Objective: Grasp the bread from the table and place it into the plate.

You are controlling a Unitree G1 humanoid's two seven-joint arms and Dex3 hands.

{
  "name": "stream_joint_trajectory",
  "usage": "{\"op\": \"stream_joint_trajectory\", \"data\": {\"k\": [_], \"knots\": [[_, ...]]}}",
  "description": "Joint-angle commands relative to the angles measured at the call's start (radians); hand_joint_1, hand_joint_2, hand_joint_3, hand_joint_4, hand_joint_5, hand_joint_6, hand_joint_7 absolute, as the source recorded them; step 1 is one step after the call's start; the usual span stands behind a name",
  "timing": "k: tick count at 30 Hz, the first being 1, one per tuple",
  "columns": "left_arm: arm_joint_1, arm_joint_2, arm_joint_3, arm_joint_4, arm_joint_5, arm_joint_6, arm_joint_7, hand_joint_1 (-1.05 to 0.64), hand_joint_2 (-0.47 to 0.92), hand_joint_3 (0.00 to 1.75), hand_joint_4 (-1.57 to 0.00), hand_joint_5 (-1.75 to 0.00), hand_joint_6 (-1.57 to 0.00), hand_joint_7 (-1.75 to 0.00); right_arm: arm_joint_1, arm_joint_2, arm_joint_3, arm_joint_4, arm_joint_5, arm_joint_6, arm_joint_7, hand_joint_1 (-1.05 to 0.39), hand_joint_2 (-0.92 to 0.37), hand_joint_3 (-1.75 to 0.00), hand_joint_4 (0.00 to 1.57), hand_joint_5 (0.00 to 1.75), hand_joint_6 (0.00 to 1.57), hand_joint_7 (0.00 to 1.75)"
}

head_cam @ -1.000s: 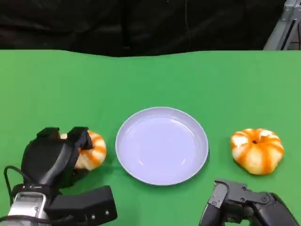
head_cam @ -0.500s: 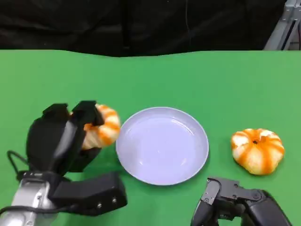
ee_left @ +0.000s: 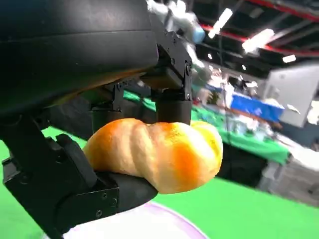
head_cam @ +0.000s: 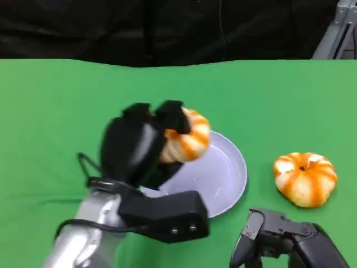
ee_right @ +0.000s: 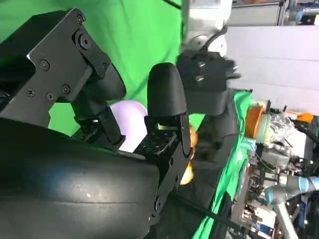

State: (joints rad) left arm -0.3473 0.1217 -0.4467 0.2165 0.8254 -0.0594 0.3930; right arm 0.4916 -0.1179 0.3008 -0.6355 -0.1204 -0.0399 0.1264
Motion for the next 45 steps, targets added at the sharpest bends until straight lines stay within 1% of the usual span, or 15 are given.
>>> {"op": "stream_joint_trajectory", "data": {"k": [1,4,5,6,7,9,10,12,15,21,24,32,38,41,45], "knots": [[-0.063,-0.025,-0.02,0.089,0.007,0.017,-0.011,-0.19,0.3,1.28,-1.01,-1.75,-0.8,-1.75,0.004,-0.009,-0.006,0.014,0.013,-0.026,0.003,0.08,-0.24,-1.56,0.9,1.67,0.77,1.45],[-0.077,-0.036,-0.027,0.117,-0.017,0.041,-0.077,-0.22,0.34,1.22,-0.96,-1.75,-0.77,-1.69,0.007,-0.005,-0.001,0.014,0.009,-0.032,0.0,0.08,-0.24,-1.56,0.91,1.7,0.77,1.45],[-0.077,-0.037,-0.026,0.116,-0.032,0.049,-0.116,-0.21,0.34,1.2,-0.93,-1.75,-0.77,-1.59,0.007,-0.003,0.003,0.013,0.004,-0.031,-0.001,0.07,-0.24,-1.55,0.9,1.71,0.77,1.45],[-0.075,-0.035,-0.023,0.109,-0.054,0.058,-0.169,-0.21,0.4,1.03,-0.83,-1.7,-0.76,-1.29,0.008,-0.002,0.006,0.01,0.001,-0.028,-0.003,0.07,-0.25,-1.55,0.9,1.71,0.77,1.45],[-0.074,-0.027,-0.026,0.097,-0.067,0.068,-0.225,-0.23,0.5,0.82,-0.75,-1.6,-0.75,-1.04,0.009,-0.001,0.01,0.008,-0.003,-0.025,-0.005,0.07,-0.25,-1.54,0.9,1.71,0.77,1.45],[-0.073,-0.007,-0.035,0.074,-0.075,0.088,-0.323,-0.29,0.74,0.39,-0.55,-1.08,-0.62,-0.5,0.011,0.001,0.017,0.005,-0.011,-0.026,-0.009,0.07,-0.25,-1.55,0.89,1.71,0.77,1.45],[-0.073,0.003,-0.043,0.062,-0.073,0.106,-0.373,-0.32,0.82,0.26,-0.45,-0.9,-0.56,-0.34,0.011,0.0,0.019,0.004,-0.013,-0.027,-0.009,0.07,-0.25,-1.56,0.89,1.71,0.77,1.45],[-0.073,0.019,-0.054,0.038,-0.065,0.138,-0.452,-0.48,0.9,0.19,-0.2,-0.68,-0.38,-0.14,0.012,0.0,0.023,0.001,-0.018,-0.026,-0.011,0.07,-0.25,-1.56,0.89,1.71,0.77,1.46],[-0.078,0.046,-0.08,0.007,-0.043,0.18,-0.558,-0.65,0.92,0.27,-0.03,-0.61,-0.25,-0.05,0.01,0.001,0.025,0.003,-0.022,-0.027,-0.014,0.08,-0.24,-1.57,0.89,1.71,0.77,1.46],[-0.078,0.08,-0.106,-0.025,-0.035,0.226,-0.702,-0.85,0.92,0.41,0.0,-0.23,-0.08,-0.01,0.003,0.002,0.024,0.011,-0.018,-0.027,-0.012,0.08,-0.23,-1.57,0.89,1.7,0.77,1.46],[-0.075,0.092,-0.096,-0.04,-0.05,0.224,-0.732,-0.91,0.92,0.46,0.0,-0.14,-0.05,-0.01,-0.002,0.001,0.019,0.017,-0.011,-0.025,-0.009,0.08,-0.23,-1.57,0.89,1.7,0.77,1.46],[-0.014,0.145,0.014,-0.179,-0.165,0.169,-0.721,-0.87,0.92,0.45,0.0,-0.19,-0.08,-0.03,-0.016,0.006,0.02,0.04,-0.015,-0.034,-0.018,0.11,-0.23,-1.58,0.91,1.69,0.77,1.46],[0.126,0.122,0.174,-0.347,-0.367,0.165,-0.709,-0.71,0.92,0.33,0.0,-0.54,-0.18,-0.1,-0.02,0.005,0.016,0.059,-0.003,-0.043,-0.013,0.12,-0.22,-1.6,0.91,1.68,0.78,1.46],[0.219,0.092,0.261,-0.431,-0.493,0.138,-0.678,-0.59,0.92,0.25,-0.04,-0.93,-0.32,-0.19,-0.021,0.005,0.018,0.07,-0.001,-0.051,-0.013,0.15,-0.23,-1.59,0.91,1.68,0.77,1.46],[0.332,0.045,0.324,-0.537,-0.581,0.105,-0.619,-0.49,0.92,0.23,-0.22,-1.09,-0.44,-0.28,-0.019,0.005,0.019,0.078,0.0,-0.059,-0.013,0.16,-0.24,-1.57,0.9,1.68,0.77,1.46]]}}
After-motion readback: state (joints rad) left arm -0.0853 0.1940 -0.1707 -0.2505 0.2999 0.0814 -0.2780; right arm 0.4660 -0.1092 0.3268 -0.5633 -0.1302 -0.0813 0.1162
